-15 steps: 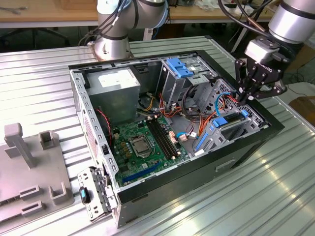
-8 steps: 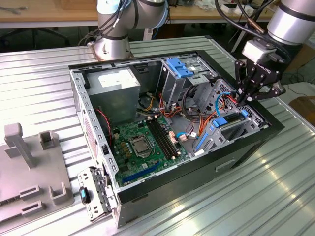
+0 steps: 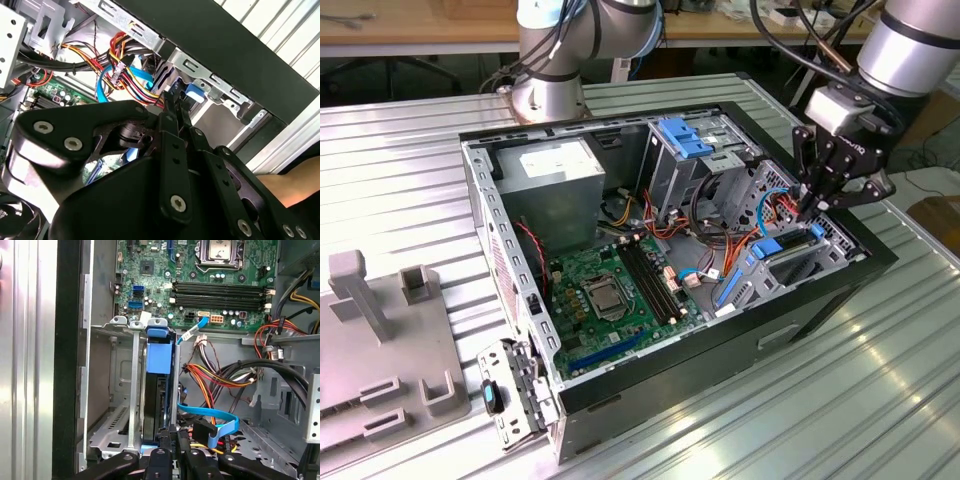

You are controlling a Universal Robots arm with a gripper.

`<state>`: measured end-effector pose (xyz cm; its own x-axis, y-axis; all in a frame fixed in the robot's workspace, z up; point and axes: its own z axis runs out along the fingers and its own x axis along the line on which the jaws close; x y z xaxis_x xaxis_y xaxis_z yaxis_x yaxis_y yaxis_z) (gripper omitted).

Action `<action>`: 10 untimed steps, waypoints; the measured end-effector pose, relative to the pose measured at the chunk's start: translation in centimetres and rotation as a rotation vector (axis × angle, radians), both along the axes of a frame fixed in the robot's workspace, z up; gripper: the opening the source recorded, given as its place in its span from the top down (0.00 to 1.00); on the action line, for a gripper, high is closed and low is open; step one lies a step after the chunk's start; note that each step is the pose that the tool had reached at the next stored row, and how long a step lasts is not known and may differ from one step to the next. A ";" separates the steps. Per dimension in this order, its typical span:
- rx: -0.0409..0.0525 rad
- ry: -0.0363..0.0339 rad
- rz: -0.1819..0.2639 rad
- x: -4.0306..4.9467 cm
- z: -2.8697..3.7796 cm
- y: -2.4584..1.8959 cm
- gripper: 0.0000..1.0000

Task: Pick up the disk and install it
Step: 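Insert the first disk wire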

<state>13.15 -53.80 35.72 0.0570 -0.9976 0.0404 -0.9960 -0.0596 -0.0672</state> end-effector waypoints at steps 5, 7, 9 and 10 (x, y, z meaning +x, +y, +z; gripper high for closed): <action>-0.0001 -0.0022 -0.011 -0.04 -0.30 -0.15 0.84; -0.0004 -0.0026 -0.033 -0.05 -0.43 -0.15 0.84; -0.0002 -0.0025 -0.036 -0.24 -0.45 -0.30 0.84; -0.0001 -0.0025 -0.036 -0.28 -0.45 -0.37 0.84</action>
<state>12.87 -54.16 35.27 0.0211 -0.9990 0.0406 -0.9973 -0.0239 -0.0697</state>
